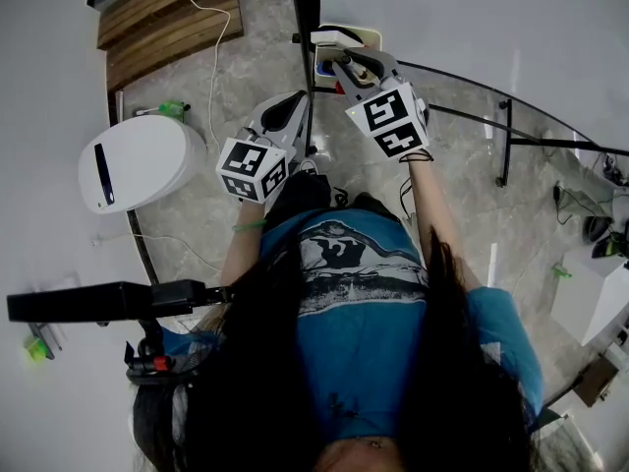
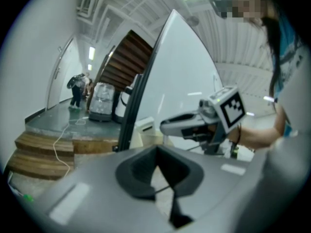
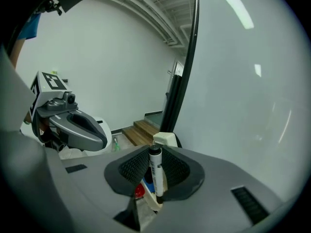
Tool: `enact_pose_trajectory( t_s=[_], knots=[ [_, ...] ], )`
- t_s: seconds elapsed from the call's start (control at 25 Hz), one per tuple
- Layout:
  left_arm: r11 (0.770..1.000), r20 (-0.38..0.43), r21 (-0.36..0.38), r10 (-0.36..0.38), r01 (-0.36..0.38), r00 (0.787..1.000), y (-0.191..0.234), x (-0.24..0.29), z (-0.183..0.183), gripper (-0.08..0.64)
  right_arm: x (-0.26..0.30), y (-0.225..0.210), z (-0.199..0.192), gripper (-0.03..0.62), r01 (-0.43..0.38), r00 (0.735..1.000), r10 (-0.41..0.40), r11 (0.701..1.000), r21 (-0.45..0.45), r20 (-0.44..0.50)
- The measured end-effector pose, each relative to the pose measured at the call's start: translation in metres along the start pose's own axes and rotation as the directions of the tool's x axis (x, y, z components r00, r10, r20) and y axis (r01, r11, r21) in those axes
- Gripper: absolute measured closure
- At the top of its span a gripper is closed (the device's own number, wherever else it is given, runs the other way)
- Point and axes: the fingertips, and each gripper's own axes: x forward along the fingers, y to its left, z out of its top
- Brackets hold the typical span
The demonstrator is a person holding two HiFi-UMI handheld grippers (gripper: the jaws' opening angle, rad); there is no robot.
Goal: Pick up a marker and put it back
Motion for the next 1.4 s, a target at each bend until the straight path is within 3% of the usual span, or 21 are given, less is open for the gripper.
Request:
enact_pose_trajectory(
  t_s=[0.28, 0.48, 0.64, 0.84, 1.0, 1.12, 1.28, 1.4],
  knots=[
    [1.0, -0.005, -0.011, 0.011, -0.011, 1.0, 0.002, -0.002, -0.004, 0.557, 0.026, 0.013, -0.014, 0.508, -0.054, 0.998, 0.055, 0.998, 0.028, -0.038],
    [1.0, -0.011, -0.016, 0.015, -0.016, 1.0, 0.003, -0.004, -0.009, 0.557, 0.033, 0.02, -0.012, 0.504, -0.107, 0.994, 0.109, 0.987, 0.116, -0.011],
    [1.0, -0.012, -0.02, 0.019, -0.02, 1.0, 0.005, -0.006, -0.011, 0.557, 0.031, 0.027, -0.01, 0.454, -0.143, 0.99, 0.143, 0.976, 0.161, 0.013],
    [1.0, -0.013, -0.022, 0.015, -0.015, 1.0, 0.003, -0.007, -0.013, 0.557, 0.019, 0.032, -0.006, 0.454, -0.14, 0.99, 0.132, 0.972, 0.189, 0.052],
    [1.0, -0.017, -0.022, 0.006, -0.006, 1.0, 0.0, -0.007, -0.015, 0.557, 0.0, 0.026, 0.0, 0.454, -0.103, 0.99, 0.076, 0.962, 0.253, 0.116],
    [1.0, -0.021, -0.027, -0.004, 0.003, 1.0, 0.0, -0.009, -0.015, 0.557, -0.016, 0.024, 0.005, 0.456, -0.095, 0.985, 0.039, 0.936, 0.34, 0.167],
    [0.999, -0.022, -0.031, -0.017, 0.017, 1.0, 0.002, -0.012, -0.015, 0.557, -0.032, 0.026, 0.009, 0.456, -0.133, 0.972, 0.023, 0.872, 0.471, 0.232],
    [0.999, -0.025, -0.029, -0.022, 0.022, 0.999, -0.008, -0.01, -0.02, 0.557, -0.045, 0.027, 0.001, 0.456, -0.154, 0.967, 0.022, 0.844, 0.514, 0.253]
  ],
)
